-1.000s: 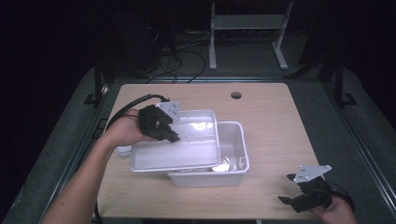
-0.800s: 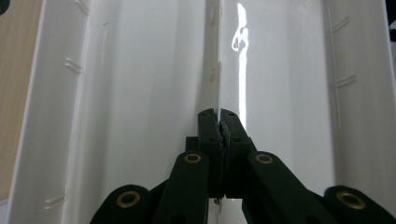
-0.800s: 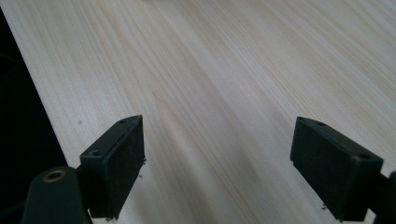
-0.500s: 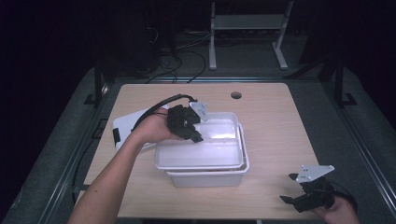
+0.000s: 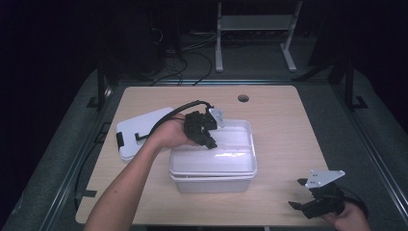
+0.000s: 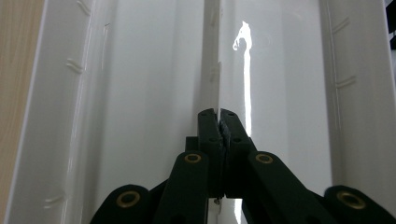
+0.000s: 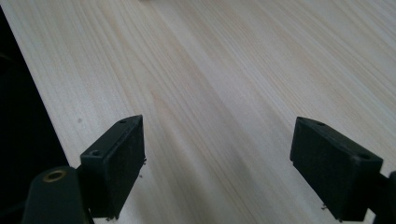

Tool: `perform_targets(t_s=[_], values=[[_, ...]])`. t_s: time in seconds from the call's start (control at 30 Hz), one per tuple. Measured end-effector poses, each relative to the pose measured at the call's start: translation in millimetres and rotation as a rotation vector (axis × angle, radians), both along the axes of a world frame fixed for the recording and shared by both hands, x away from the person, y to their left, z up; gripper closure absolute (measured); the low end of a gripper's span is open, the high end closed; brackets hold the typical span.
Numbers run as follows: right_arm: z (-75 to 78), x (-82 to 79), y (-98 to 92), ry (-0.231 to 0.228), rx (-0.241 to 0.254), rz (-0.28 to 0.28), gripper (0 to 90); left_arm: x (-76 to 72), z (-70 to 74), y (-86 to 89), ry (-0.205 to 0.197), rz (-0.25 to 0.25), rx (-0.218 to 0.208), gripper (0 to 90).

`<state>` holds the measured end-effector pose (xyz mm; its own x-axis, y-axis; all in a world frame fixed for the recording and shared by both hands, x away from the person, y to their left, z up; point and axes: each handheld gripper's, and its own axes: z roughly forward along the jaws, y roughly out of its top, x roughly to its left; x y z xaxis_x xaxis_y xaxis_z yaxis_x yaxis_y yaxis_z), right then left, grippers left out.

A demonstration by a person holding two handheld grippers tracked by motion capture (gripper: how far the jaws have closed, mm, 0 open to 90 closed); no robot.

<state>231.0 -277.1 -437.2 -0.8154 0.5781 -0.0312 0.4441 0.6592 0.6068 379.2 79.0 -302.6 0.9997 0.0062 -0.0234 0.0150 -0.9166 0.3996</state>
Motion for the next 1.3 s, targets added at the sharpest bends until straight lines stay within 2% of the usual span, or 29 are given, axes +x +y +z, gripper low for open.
perform_targets(t_s=[0.13,0.3,0.53,0.8,0.9,0.97,1.13,1.3], values=[[0.3,-0.6,-1.0,0.002,0.0,-0.006,17.5,0.9,-2.0,-0.4,0.002,0.002,0.003,89.2],[1.0,-0.3,-0.5,-0.002,0.002,-0.004,17.6,0.0,-8.7,-3.6,0.006,-0.001,0.033,89.2],[0.6,0.2,-0.3,0.0,0.0,-0.005,17.5,2.0,-16.0,-1.1,0.021,0.008,0.018,89.1],[0.0,1.0,-0.9,0.001,0.0,-0.008,17.5,0.2,-17.8,-2.8,-0.007,-0.01,0.042,86.8],[0.4,1.2,-2.3,0.001,0.017,-0.012,17.5,-0.9,-17.4,-3.0,-0.013,-0.008,0.037,80.5],[1.1,1.2,-3.2,-0.002,0.013,-0.014,17.5,-1.0,-15.2,-1.7,0.005,0.003,0.018,71.8],[1.8,0.9,-5.4,-0.003,0.028,-0.026,17.5,-2.1,-6.1,8.5,-0.006,0.017,-0.012,65.3],[1.5,1.3,-6.4,-0.001,0.024,-0.028,17.5,-3.5,6.2,26.2,-0.022,0.036,-0.036,59.6]])
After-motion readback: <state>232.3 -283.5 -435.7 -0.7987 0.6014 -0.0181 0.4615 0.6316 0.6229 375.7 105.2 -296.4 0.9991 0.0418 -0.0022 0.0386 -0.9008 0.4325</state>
